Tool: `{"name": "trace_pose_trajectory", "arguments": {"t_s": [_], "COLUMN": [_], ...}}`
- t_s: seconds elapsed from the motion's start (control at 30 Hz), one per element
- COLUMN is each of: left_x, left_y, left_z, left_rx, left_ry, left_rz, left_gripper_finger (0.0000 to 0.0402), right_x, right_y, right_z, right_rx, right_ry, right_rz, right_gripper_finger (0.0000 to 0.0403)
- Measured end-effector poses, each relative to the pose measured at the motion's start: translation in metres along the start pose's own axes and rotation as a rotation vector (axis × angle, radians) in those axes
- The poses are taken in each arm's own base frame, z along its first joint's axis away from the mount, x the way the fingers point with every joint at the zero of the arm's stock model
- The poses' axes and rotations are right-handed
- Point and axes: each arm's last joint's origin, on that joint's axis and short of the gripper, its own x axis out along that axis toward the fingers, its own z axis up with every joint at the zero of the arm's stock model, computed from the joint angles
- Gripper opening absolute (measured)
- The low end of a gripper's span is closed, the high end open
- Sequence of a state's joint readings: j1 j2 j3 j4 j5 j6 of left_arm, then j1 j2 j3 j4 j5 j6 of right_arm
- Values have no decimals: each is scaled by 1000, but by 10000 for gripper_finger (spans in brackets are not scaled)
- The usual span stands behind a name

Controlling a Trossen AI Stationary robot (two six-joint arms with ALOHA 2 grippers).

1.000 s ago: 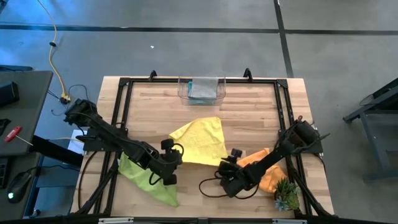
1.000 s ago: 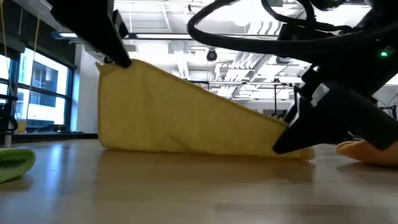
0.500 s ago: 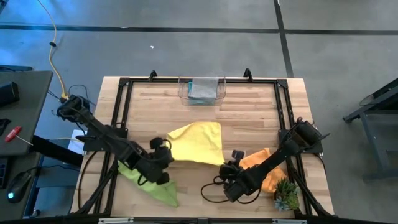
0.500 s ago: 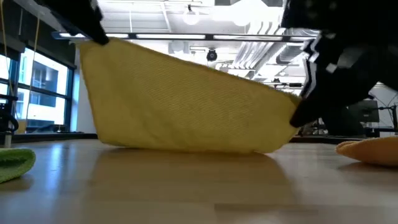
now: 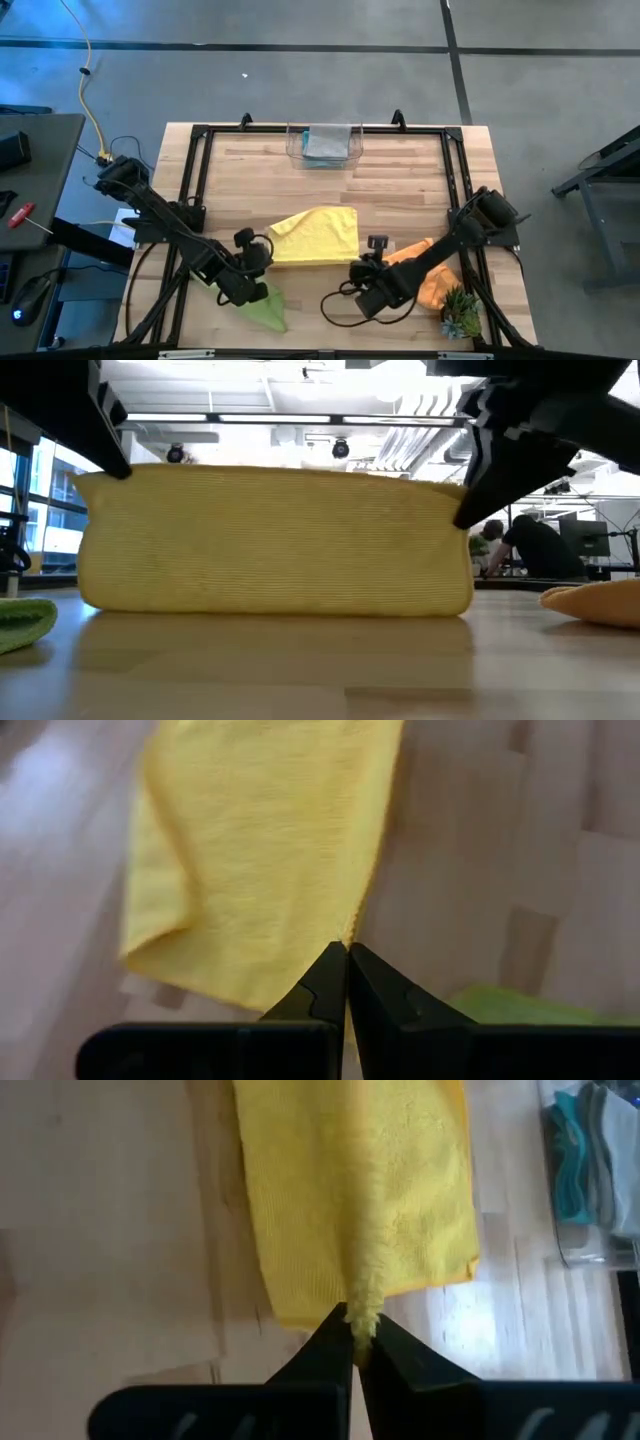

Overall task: Fold microfiber towels
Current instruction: Fold the yellow towel

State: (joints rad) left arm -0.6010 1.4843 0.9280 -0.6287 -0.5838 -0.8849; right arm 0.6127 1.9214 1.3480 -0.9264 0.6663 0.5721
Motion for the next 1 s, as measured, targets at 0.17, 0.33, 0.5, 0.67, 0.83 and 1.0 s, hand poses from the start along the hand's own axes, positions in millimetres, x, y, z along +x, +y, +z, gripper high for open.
{"name": "trace_pose_trajectory", "arguments": {"t_s": [0.17,0.33,0.5,0.67,0.83,1.0], "left_x": [6,2,-7,19,57,72], "left_y": [-6,3,19,39,66,82], "left_z": [-5,4,21,20,4,0], "left_rx": [99,180,280,434,419,371], "left_ry": [82,141,115,141,222,216], "left_rz": [-64,-60,-44,-14,-44,-90], "left_gripper_finger": [17,83,151,159,98,13], "right_x": [7,9,7,5,5,5], "right_y": [4,8,10,12,12,12], "right_z": [3,2,1,0,1,1], "right_rx": [-44,-62,-61,-66,-73,-78], "right_ry": [-14,-22,-23,-33,-37,-40], "right_rz": [97,138,148,154,155,152], "right_gripper_finger": [1,0,0,0,0,0]}}
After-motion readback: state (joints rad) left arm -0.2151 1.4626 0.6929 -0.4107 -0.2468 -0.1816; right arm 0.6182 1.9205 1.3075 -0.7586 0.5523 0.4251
